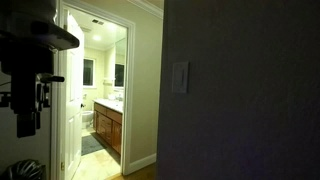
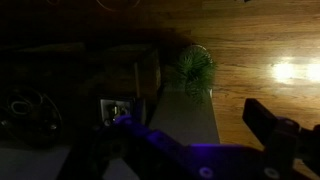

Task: Turn on the light switch

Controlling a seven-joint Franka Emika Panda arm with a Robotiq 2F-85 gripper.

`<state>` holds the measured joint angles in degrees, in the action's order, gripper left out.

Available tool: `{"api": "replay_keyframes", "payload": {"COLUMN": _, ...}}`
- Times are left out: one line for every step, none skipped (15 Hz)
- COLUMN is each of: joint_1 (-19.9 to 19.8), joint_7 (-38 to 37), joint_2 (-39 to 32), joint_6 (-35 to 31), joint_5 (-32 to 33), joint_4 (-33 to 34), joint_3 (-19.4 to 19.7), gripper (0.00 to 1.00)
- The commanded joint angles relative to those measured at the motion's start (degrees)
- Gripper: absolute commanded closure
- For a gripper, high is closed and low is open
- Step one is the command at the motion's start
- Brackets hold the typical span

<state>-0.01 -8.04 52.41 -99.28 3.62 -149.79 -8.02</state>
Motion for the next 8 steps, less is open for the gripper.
{"api": "replay_keyframes", "payload": {"joint_1": 0.6, "joint_7": -0.4, "joint_2": -0.1, "joint_6": 0.2, "joint_5": 0.3, "joint_4": 0.1, "joint_3": 0.4, "gripper": 0.0}}
{"api": "replay_keyframes", "payload": {"joint_1": 0.6, "joint_7": -0.4, "joint_2": -0.1, "joint_6": 0.1, "joint_5": 0.3, "joint_4": 0.1, "joint_3": 0.4, "gripper": 0.0}}
{"api": "replay_keyframes", "payload": {"joint_1": 0.6, "joint_7": -0.4, "joint_2": -0.1, "joint_6": 0.1, "joint_5": 0.3, "joint_4": 0.1, "joint_3": 0.4, "gripper": 0.0}}
{"api": "replay_keyframes", "payload": {"joint_1": 0.6, "joint_7": -0.4, "joint_2": -0.1, "joint_6": 0.1, "joint_5": 0.3, "joint_4": 0.1, "joint_3": 0.4, "gripper": 0.0}}
{"api": "replay_keyframes", "payload": {"joint_1": 0.6, "joint_7": -0.4, "joint_2": -0.1, "joint_6": 0.1, "joint_5": 0.3, "joint_4": 0.1, "joint_3": 0.4, "gripper": 0.0}}
{"api": "replay_keyframes", "payload": {"joint_1": 0.6, "joint_7": -0.4, "joint_2": -0.1, "joint_6": 0.1, "joint_5": 0.3, "joint_4": 0.1, "joint_3": 0.4, "gripper": 0.0}}
{"api": "replay_keyframes", "payload": {"joint_1": 0.6, "joint_7": -0.4, "joint_2": -0.1, "joint_6": 0.1, "joint_5": 0.3, "joint_4": 0.1, "joint_3": 0.4, "gripper": 0.0}}
{"api": "replay_keyframes", "payload": {"joint_1": 0.6, "joint_7": -0.4, "joint_2": -0.1, "joint_6": 0.1, "joint_5": 0.3, "joint_4": 0.1, "joint_3": 0.4, "gripper": 0.0}}
